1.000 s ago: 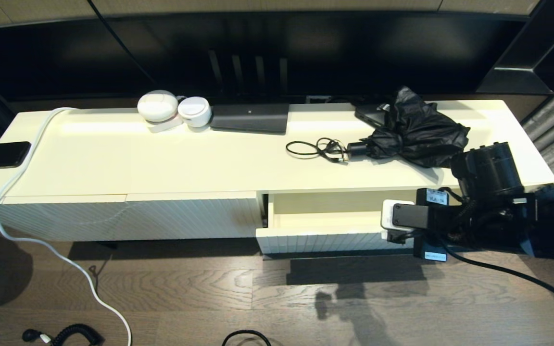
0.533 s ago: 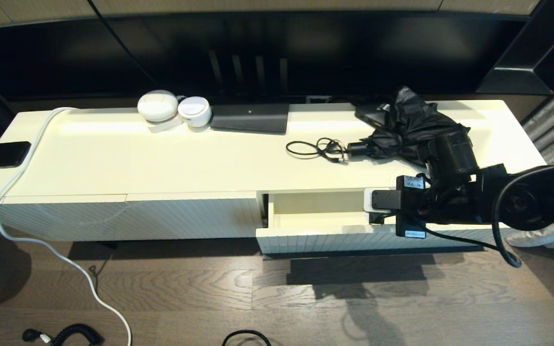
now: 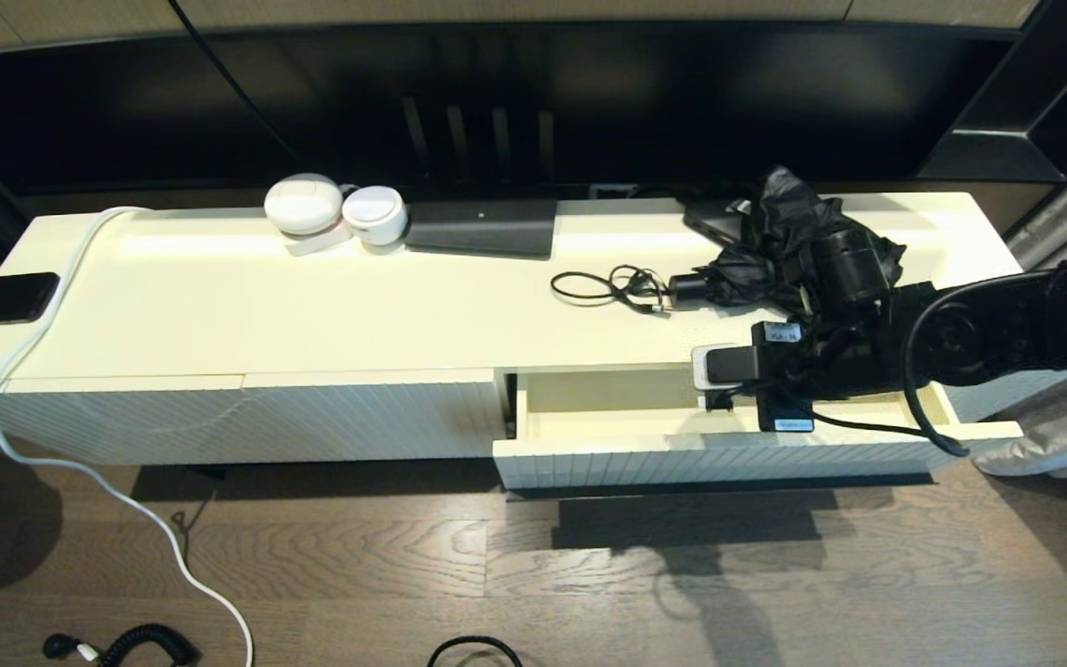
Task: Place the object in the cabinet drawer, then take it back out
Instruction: Open the drawer
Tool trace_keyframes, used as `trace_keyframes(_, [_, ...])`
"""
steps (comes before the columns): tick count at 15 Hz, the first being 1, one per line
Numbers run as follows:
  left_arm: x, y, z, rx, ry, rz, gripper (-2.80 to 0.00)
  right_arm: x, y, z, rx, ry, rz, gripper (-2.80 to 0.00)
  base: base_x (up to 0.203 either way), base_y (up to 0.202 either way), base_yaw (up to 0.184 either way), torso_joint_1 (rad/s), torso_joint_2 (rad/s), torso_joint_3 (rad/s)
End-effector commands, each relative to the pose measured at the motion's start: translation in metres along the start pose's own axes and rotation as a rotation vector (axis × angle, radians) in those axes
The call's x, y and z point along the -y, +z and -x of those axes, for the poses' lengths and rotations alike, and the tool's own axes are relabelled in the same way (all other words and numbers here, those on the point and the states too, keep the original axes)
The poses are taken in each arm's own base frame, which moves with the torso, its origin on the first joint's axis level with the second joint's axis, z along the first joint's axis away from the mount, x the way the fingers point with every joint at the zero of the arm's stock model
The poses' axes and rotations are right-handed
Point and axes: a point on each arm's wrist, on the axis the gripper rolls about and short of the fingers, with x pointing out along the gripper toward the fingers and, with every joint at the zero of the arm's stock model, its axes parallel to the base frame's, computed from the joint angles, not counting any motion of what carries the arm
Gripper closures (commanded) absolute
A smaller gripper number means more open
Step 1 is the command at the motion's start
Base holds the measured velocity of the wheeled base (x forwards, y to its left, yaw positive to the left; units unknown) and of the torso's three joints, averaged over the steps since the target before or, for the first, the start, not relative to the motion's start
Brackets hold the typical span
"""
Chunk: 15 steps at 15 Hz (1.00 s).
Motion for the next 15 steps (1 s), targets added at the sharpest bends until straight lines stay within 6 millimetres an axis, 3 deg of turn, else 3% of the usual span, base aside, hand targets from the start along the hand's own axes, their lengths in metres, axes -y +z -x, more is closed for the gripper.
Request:
trace_keyframes(1, [0.000,0.000,0.000,0.000,0.000,0.000,0.00,0.001,-0.001,-0.012,-0.008,0.014,0.005,0.00,0.000,0.000,0.000,0.000,0.00,0.000])
trace_keyframes(7, [0.000,0.000,0.000,0.000,0.000,0.000,0.00,0.005,-0.005,-0.030,-0.017,0.020,0.028,0.00,0.000,0.000,0.000,0.000,0.00,0.000])
trace_keyframes(15, [0.000,0.000,0.000,0.000,0.000,0.000,0.00,0.008,-0.009,-0.023,-0.044,0.087,0.028,0.00,0.000,0.000,0.000,0.000,0.00,0.000])
